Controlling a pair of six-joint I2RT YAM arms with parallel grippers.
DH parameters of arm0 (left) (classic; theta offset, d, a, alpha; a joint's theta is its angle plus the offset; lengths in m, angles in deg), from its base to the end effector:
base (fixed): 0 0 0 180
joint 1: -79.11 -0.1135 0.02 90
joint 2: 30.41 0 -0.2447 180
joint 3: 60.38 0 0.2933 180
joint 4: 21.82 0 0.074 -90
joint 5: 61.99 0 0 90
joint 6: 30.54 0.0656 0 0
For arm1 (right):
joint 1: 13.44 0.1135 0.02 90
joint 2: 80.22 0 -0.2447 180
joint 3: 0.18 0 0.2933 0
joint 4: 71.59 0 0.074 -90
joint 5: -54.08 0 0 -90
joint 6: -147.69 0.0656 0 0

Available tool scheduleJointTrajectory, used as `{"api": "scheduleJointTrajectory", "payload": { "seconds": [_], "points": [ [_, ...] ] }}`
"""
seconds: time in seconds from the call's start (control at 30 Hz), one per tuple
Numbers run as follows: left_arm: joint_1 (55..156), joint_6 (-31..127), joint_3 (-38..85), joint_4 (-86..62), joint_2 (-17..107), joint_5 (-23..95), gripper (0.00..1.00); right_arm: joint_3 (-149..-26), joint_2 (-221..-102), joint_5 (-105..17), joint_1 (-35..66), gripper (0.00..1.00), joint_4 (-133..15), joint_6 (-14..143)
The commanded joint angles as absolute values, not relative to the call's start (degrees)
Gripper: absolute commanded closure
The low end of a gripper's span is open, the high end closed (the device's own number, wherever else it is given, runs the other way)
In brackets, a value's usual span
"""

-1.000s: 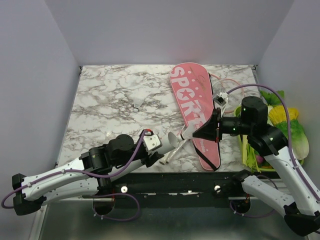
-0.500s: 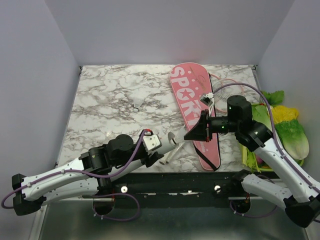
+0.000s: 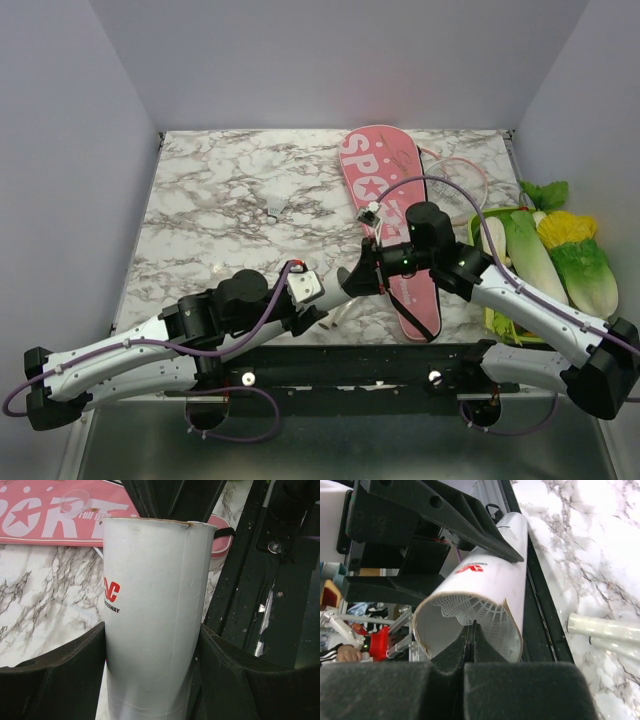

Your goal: Pack up the badminton gear

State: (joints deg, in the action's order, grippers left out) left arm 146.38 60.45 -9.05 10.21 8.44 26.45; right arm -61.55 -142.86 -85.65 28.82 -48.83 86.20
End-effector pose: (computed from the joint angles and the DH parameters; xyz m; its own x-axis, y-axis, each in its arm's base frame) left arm 0.0972 -0.2274 0.2837 -0.1135 0.3157 -0.9421 0.9142 0.4045 0.0254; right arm 0.1936 0.2436 0.2769 -0.7185 -0.2360 -0.6543 -0.6913 0.1393 0.7090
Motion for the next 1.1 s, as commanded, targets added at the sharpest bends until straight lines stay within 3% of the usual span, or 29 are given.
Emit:
{"api": "scheduleJointTrajectory", "payload": {
  "seconds": [0.0,0.23,0.37,0.47,0.87,1.07],
  "points": [
    [146.53,56.91,-9.73,12.75,7.74,27.31,1.00,-60.85,-145.87,-86.37,31.82,0.99,-56.36,89.15],
    [146.61,56.82,-9.64,12.84,7.21,27.05,1.00,-62.96,-149.74,-86.54,34.46,0.99,-57.85,89.94],
    [146.61,56.73,-9.73,12.84,6.77,26.96,1.00,-63.58,-148.78,-84.62,34.46,0.69,-55.23,88.81],
    [146.61,56.65,-9.73,12.84,6.50,26.87,1.00,-65.59,-147.64,-81.72,34.46,0.58,-50.15,86.44],
    [146.61,55.86,-9.29,14.68,5.36,17.30,1.00,-81.49,-142.10,-53.78,33.76,0.40,-25.35,74.75],
    [146.52,55.07,-8.41,17.22,5.19,5.27,1.00,-85.28,-144.20,-36.45,30.61,0.32,-27.51,76.40]
  ]
}}
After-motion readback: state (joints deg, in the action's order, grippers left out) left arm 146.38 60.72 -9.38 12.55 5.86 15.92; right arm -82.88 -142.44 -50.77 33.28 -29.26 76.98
